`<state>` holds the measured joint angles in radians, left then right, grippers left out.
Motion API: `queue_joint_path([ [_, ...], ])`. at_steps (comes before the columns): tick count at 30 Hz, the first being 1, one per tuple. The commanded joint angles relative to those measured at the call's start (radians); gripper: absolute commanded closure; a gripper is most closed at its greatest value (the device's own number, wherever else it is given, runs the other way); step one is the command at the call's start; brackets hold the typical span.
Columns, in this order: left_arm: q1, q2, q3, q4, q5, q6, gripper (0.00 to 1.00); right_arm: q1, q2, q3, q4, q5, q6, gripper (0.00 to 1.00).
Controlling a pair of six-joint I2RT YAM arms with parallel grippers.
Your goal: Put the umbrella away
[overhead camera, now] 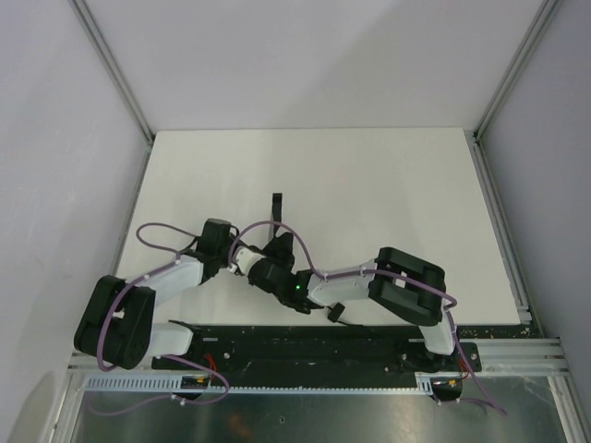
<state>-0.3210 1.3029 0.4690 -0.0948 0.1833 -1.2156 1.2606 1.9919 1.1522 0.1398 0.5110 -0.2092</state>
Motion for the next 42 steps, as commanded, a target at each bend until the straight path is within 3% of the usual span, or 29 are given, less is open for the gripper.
queue_joint_path([
  [1,-0.003,0.013,-0.032,-0.205,-0.071,0.047,1.0,-0.026,0.07,-0.021,-0.074,-0.141,0.119,0.96],
  [4,-0.003,-0.014,-0.01,-0.203,-0.085,0.071,0.99,-0.072,0.051,-0.072,-0.066,-0.313,0.186,0.99],
  [5,-0.003,-0.026,-0.001,-0.204,-0.093,0.083,0.95,-0.09,0.044,-0.094,-0.052,-0.377,0.211,1.0],
  [9,0.009,-0.084,0.021,-0.2,-0.109,0.116,0.44,-0.165,0.028,-0.169,0.013,-0.614,0.287,1.0],
  [13,0.043,-0.193,0.016,-0.171,-0.11,0.161,0.11,-0.234,0.06,-0.22,0.078,-0.788,0.336,1.0],
  [15,0.069,-0.267,0.003,-0.143,-0.088,0.187,0.03,-0.26,0.083,-0.235,0.104,-0.846,0.361,1.0],
  [19,0.113,-0.398,-0.019,-0.132,-0.051,0.195,0.01,-0.294,0.127,-0.243,0.152,-0.95,0.422,1.0],
  [24,0.144,-0.461,-0.086,-0.131,0.026,0.098,0.01,-0.335,0.18,-0.243,0.196,-1.055,0.519,1.0],
  [32,0.144,-0.361,-0.129,-0.13,0.065,-0.055,0.01,-0.384,0.213,-0.243,0.245,-1.127,0.616,1.0],
  [42,0.135,-0.241,-0.08,-0.101,-0.024,-0.041,0.01,-0.397,0.21,-0.243,0.266,-1.156,0.626,1.0],
])
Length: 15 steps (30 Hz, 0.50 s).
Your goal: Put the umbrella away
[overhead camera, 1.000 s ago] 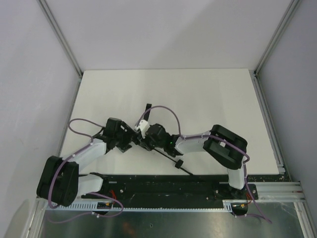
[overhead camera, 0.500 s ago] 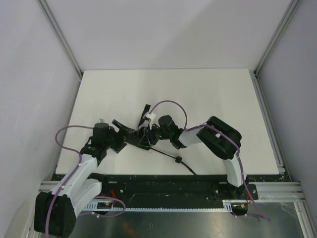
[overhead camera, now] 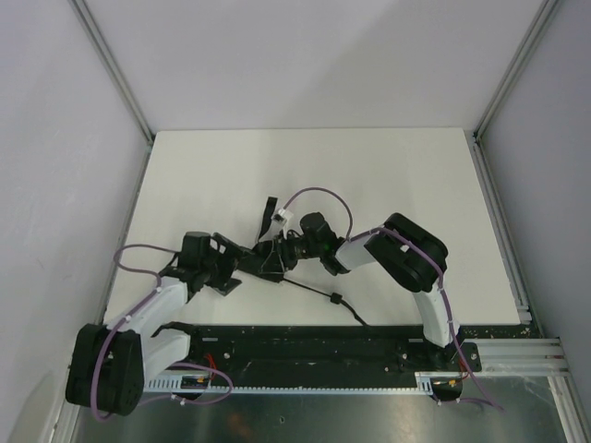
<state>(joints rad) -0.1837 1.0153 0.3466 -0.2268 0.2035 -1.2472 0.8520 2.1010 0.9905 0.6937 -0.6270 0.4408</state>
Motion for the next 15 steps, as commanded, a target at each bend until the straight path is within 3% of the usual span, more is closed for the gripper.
queue_joint_path([
  [1,-0.008,0.067,0.045,0.035,-0.053,-0.009,0.01,0.011,0.101,-0.081,-0.284,-0.022,-0.021,1.0],
  [5,-0.034,0.138,0.048,0.057,-0.079,-0.019,0.03,0.01,0.105,-0.081,-0.274,-0.03,-0.017,1.0],
  [8,-0.061,0.174,0.044,0.068,-0.119,-0.024,0.1,0.008,0.099,-0.081,-0.278,-0.04,-0.02,1.0],
  [15,-0.146,0.237,0.07,0.101,-0.229,0.076,0.4,0.007,0.082,-0.075,-0.281,-0.069,-0.027,1.0],
])
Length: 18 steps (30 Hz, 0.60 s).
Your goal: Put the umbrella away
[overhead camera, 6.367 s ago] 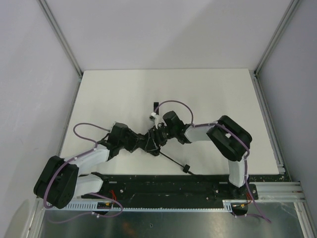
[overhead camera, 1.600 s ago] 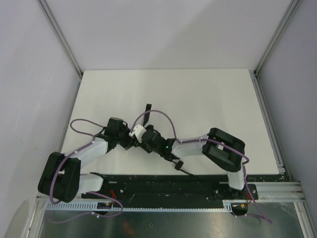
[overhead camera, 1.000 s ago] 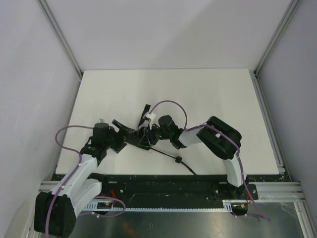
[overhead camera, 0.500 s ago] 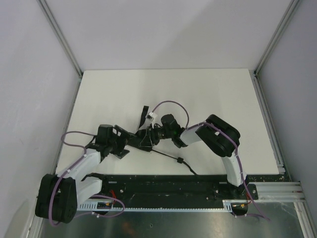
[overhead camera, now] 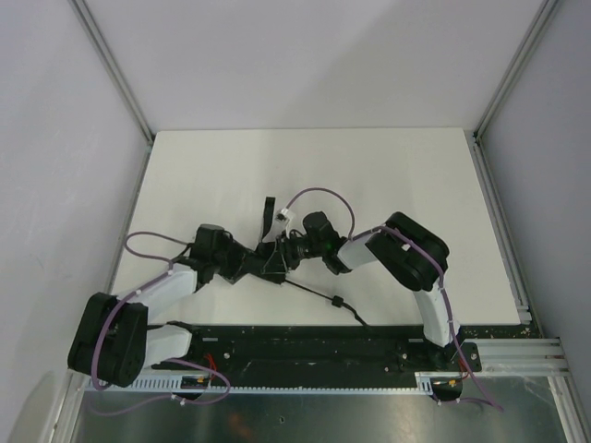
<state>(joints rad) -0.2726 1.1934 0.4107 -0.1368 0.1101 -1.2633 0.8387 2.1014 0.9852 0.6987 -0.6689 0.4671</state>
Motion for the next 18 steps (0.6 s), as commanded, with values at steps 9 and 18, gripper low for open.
queue_joint_path([
  [9,-0.071,0.086,-0.023,0.035,-0.119,0.144,0.9,0.032,0.03,-0.03,-0.352,-0.026,-0.073,1.0],
  [18,-0.07,0.122,-0.026,-0.002,-0.032,0.125,1.0,0.061,-0.217,-0.007,-0.569,0.316,-0.163,0.38],
])
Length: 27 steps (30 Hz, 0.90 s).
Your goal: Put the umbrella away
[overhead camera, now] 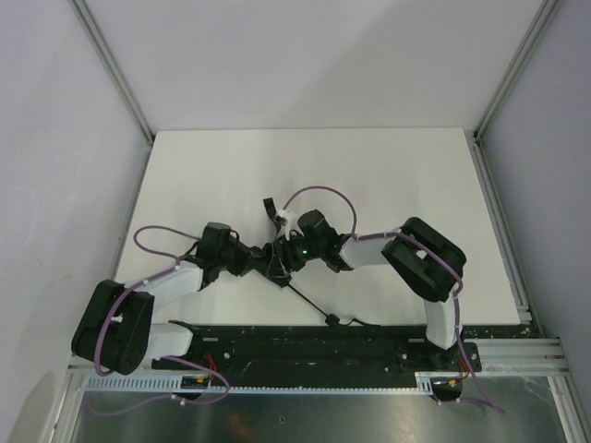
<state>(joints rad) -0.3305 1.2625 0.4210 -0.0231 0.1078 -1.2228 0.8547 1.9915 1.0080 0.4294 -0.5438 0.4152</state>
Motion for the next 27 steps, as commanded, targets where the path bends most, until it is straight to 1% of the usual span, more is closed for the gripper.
queue_joint_path([
  [1,-0.012,0.06,-0.031,-0.13,-0.025,0.082,1.0,0.059,-0.147,-0.029,-0.329,0.255,-0.141,0.27],
  [2,-0.013,0.065,-0.026,-0.142,-0.022,0.082,1.0,0.074,-0.188,-0.028,-0.357,0.319,-0.172,0.2],
  [4,-0.012,0.073,-0.016,-0.172,-0.018,0.079,1.0,0.109,-0.256,-0.028,-0.398,0.44,-0.239,0.14],
  [8,-0.012,0.082,0.01,-0.235,-0.013,0.073,1.0,0.227,-0.346,-0.029,-0.415,0.725,-0.384,0.13],
  [10,-0.012,0.083,0.02,-0.261,-0.01,0.071,1.0,0.289,-0.35,-0.029,-0.379,0.82,-0.475,0.13],
  [13,-0.012,0.087,0.034,-0.289,-0.013,0.071,1.0,0.355,-0.314,-0.017,-0.306,0.912,-0.565,0.14],
  [18,-0.012,0.092,0.037,-0.308,-0.002,0.065,1.0,0.397,-0.205,0.026,-0.213,0.981,-0.644,0.18],
  [21,-0.013,0.095,0.037,-0.315,0.006,0.062,1.0,0.403,-0.123,0.061,-0.181,1.012,-0.674,0.2],
  [23,-0.012,0.092,0.038,-0.319,0.007,0.058,1.0,0.404,-0.077,0.078,-0.165,1.016,-0.682,0.23],
  [26,-0.012,0.09,0.037,-0.325,0.011,0.055,1.0,0.398,-0.019,0.098,-0.156,1.021,-0.674,0.34],
  [27,-0.012,0.086,0.038,-0.326,0.011,0.055,1.0,0.394,-0.005,0.103,-0.161,1.019,-0.664,0.42],
])
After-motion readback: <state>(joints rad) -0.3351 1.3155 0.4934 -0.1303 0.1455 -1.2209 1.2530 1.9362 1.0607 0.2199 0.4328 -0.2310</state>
